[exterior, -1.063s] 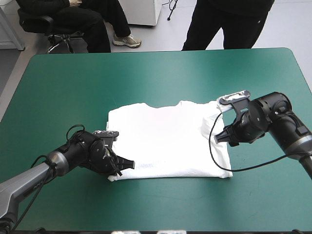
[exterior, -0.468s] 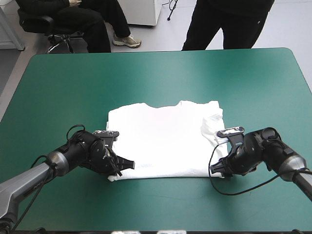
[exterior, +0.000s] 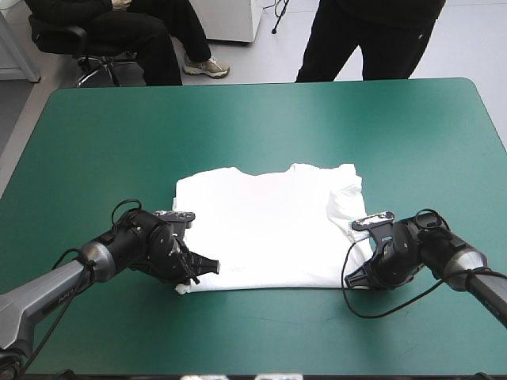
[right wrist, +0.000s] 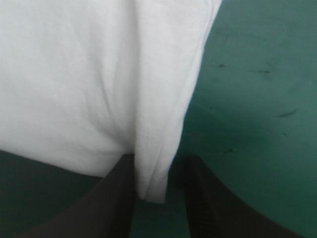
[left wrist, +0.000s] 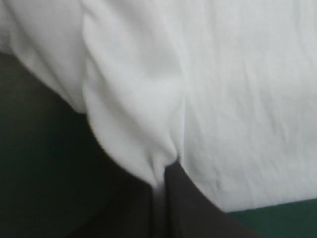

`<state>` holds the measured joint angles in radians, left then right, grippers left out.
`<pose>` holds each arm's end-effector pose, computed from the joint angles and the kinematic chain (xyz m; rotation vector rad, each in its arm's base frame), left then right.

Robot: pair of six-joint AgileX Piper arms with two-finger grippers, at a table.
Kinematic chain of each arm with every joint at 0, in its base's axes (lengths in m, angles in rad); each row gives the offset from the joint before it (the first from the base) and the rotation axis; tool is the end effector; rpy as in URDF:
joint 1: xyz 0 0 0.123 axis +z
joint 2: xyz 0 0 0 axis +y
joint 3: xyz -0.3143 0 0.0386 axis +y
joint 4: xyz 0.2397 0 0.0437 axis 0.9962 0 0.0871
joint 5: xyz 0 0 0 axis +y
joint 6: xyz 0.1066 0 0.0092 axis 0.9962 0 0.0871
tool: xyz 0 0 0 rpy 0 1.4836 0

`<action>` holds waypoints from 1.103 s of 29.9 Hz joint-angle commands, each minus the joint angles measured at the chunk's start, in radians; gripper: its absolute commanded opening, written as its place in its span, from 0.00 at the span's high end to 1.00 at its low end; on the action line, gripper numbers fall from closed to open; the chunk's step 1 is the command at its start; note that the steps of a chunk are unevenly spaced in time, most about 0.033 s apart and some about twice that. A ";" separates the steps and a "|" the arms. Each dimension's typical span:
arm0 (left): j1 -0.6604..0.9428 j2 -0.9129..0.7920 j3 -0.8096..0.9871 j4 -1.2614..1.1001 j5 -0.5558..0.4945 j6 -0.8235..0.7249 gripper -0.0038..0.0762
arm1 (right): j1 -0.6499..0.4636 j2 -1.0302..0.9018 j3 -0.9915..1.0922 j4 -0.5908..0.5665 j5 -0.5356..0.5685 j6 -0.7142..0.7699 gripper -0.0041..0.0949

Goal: Fold the cloth

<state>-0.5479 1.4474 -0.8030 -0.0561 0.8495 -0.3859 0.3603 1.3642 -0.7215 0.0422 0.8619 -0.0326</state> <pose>0.1982 -0.1262 0.2251 0.1932 3.0043 -0.1722 0.1931 0.0764 0.2242 -0.5477 2.9440 0.0880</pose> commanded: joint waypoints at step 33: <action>-0.001 -0.270 -0.294 0.213 0.082 -0.127 0.97 | 0.001 -0.159 -0.444 0.037 0.081 0.053 0.97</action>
<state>-0.5482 1.2040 -1.0618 0.0991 1.0136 -0.4739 0.3611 1.2332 -1.1189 0.1150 1.0226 -0.0072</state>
